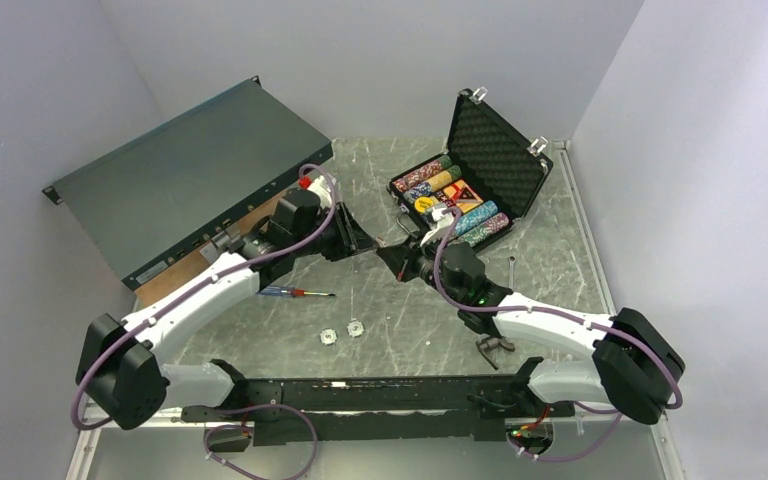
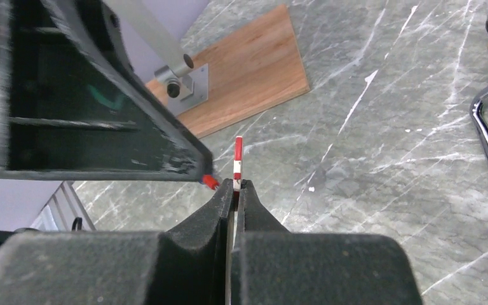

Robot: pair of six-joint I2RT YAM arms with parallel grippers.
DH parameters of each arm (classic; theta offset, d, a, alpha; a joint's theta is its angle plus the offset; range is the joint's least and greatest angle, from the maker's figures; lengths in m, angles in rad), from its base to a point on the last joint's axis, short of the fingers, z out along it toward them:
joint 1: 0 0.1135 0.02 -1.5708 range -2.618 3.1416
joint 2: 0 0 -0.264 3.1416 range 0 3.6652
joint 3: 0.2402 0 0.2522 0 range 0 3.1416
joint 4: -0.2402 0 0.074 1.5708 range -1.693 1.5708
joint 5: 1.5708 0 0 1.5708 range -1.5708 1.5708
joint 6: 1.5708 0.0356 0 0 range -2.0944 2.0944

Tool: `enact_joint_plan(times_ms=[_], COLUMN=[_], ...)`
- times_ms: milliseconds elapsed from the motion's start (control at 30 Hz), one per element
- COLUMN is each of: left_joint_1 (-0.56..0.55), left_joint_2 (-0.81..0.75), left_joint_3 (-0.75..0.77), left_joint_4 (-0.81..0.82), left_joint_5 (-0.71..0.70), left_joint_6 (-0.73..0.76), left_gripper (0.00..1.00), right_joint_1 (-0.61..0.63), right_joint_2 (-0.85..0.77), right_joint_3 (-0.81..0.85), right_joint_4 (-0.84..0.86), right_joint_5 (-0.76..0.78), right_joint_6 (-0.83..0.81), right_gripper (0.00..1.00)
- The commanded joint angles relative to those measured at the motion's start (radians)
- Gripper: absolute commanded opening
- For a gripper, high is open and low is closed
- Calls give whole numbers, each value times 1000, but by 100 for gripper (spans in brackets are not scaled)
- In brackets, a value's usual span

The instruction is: Pack up texas hold em set

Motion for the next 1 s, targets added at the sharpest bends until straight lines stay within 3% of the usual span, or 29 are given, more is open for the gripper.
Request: enact_joint_plan(times_ms=[0, 67, 233, 467, 633, 833, 967], left_joint_1=[6, 6, 8, 8, 8, 8, 7], left_joint_2=[-90, -149, -272, -344, -420, -481, -526], left_joint_3=[21, 35, 133, 331, 198, 87, 35], left_joint_4=[-1, -42, -206, -428, -337, -251, -216], left_joint_5=[-71, -116, -182, -244, -333, -235, -179], left_joint_6=[89, 148, 367, 707, 828, 866, 882], left_gripper=[49, 67, 99, 99, 99, 99, 99], right_joint_1=[-5, -19, -131, -332, -417, -419, -418], right_joint_2=[3, 16, 79, 347, 575, 862, 965], right_joint_3=[35, 78, 204, 522, 812, 1213, 1372], right_joint_4=[-9, -110, -294, -561, -725, -981, -1065], right_joint_5=[88, 140, 175, 76, -104, -49, -2], right_joint_6=[-3, -34, -125, -300, -408, -527, -581], right_gripper=[0, 0, 0, 0, 0, 0, 0])
